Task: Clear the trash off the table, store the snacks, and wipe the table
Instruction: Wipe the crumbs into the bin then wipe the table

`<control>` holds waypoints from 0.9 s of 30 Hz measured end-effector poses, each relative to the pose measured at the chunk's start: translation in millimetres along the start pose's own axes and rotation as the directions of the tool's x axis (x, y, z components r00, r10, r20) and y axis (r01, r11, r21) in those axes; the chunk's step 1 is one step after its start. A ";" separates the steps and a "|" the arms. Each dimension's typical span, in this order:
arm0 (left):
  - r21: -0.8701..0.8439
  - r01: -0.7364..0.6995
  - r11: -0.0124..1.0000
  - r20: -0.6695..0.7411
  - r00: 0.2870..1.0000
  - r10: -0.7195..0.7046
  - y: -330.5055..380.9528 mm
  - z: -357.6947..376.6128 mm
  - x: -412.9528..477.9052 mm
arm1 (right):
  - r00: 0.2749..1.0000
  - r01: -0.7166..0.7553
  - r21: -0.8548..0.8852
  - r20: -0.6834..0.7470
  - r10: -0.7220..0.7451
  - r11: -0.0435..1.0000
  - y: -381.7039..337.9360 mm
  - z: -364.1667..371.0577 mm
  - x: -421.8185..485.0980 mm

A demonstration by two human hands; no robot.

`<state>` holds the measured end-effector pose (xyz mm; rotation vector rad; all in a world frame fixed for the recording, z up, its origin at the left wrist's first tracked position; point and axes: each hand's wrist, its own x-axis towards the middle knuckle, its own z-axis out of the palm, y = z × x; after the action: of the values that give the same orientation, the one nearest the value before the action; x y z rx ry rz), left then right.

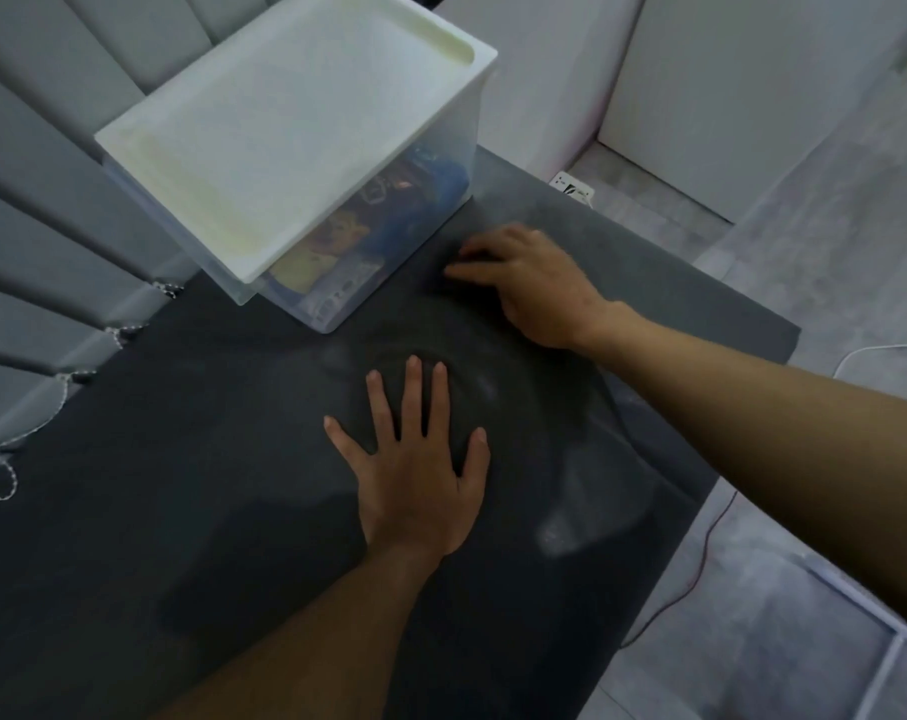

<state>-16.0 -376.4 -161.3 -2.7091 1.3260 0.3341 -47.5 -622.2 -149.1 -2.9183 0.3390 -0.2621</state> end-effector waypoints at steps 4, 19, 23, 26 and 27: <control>-0.008 -0.001 1.000 -0.004 1.000 0.000 -0.5 0.4 0.4 | 0.768 -0.590 0.164 -0.186 0.612 0.790 13.9 -6.6 12.1; -0.005 0.004 1.000 -0.005 1.000 -0.004 0.1 -0.4 0.1 | 0.778 -0.550 0.182 -0.243 0.579 0.815 19.3 -4.2 -16.3; 0.006 0.007 1.000 -0.004 1.000 -0.007 0.3 0.5 0.8 | 0.975 -0.155 0.147 -0.134 0.175 0.977 9.2 -5.2 -52.2; 0.006 0.006 1.000 -0.001 1.000 -0.006 0.9 1.3 1.0 | 0.884 -0.378 0.138 -0.239 0.401 0.915 37.3 -9.2 -59.9; 0.004 0.008 1.000 -0.001 1.000 -0.008 0.8 1.6 0.9 | 0.782 -0.523 0.184 -0.283 0.555 0.832 42.7 -10.2 -61.7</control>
<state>-16.4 -377.2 -163.1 -2.7111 1.3150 0.3289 -117.5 -649.8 -157.5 -2.5272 1.1559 -0.6440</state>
